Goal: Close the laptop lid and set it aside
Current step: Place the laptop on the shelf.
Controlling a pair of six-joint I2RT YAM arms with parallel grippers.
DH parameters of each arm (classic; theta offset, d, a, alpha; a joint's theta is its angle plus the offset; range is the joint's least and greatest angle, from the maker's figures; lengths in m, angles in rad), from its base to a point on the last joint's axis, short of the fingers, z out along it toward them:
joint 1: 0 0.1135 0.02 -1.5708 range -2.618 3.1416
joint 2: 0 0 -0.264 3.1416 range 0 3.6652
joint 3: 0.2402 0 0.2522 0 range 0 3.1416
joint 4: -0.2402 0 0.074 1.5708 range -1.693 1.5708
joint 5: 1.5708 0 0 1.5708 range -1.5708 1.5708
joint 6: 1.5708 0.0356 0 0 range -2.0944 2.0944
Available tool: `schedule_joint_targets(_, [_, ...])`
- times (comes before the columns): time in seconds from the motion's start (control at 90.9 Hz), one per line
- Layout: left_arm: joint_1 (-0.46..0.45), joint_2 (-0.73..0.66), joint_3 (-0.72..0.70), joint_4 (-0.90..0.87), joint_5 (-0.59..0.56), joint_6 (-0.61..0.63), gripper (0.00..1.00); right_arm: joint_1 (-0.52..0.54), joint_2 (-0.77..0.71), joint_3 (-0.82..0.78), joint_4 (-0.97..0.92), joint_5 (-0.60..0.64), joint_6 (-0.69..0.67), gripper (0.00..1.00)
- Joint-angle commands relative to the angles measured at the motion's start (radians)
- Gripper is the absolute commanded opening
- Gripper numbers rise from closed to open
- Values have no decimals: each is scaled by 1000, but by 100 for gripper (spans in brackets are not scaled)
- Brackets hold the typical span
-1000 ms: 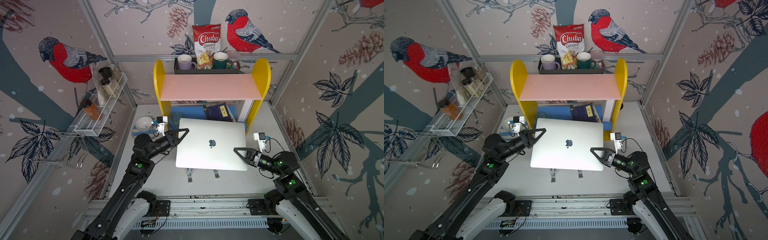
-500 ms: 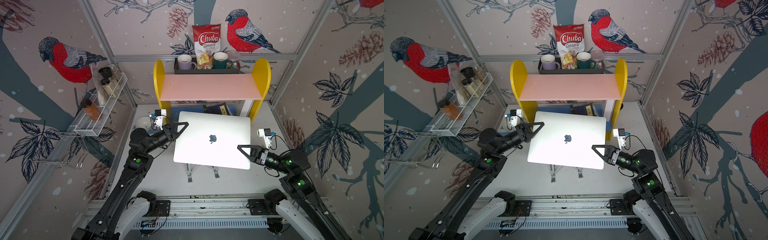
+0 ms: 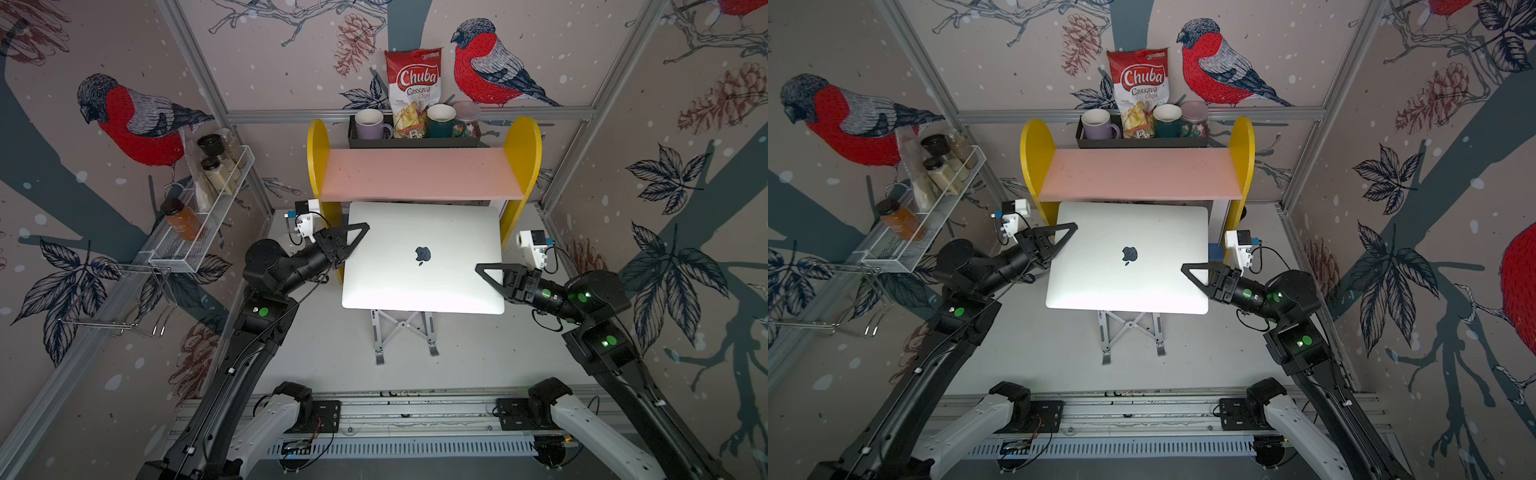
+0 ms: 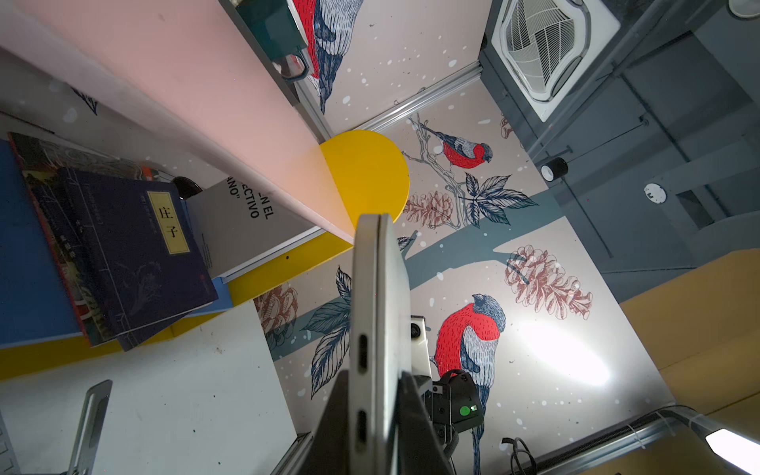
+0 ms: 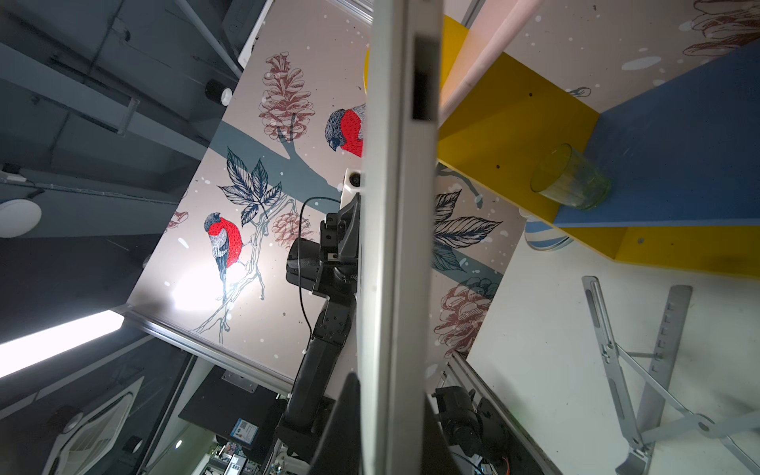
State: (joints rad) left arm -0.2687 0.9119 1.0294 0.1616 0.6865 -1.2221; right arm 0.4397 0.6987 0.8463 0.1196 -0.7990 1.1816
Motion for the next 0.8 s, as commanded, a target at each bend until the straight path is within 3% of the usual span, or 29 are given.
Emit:
schedule_joint_targets(0.0, [6,29,41,-61,-229,57,0,-6,52,76,43,-22,-25,0])
schedule_joint_targets(0.066, [7,48,57,-52,-233,48,0,-18,92,119,33,-29,-8,0])
schedule_joint_targets(0.308, [5,121,113,-34,-259,14,16,-90,189,204,38,-43,61,0])
schedule_joint_targets(0.374, [5,141,117,-13,-276,-9,17,-117,209,209,59,-49,91,0])
schedule_joint_targets(0.671, [-13,187,125,27,-330,-40,38,-207,258,207,107,-49,177,0])
schedule_joint_targets(0.792, [-28,203,126,43,-335,-43,39,-221,274,181,171,-41,231,0])
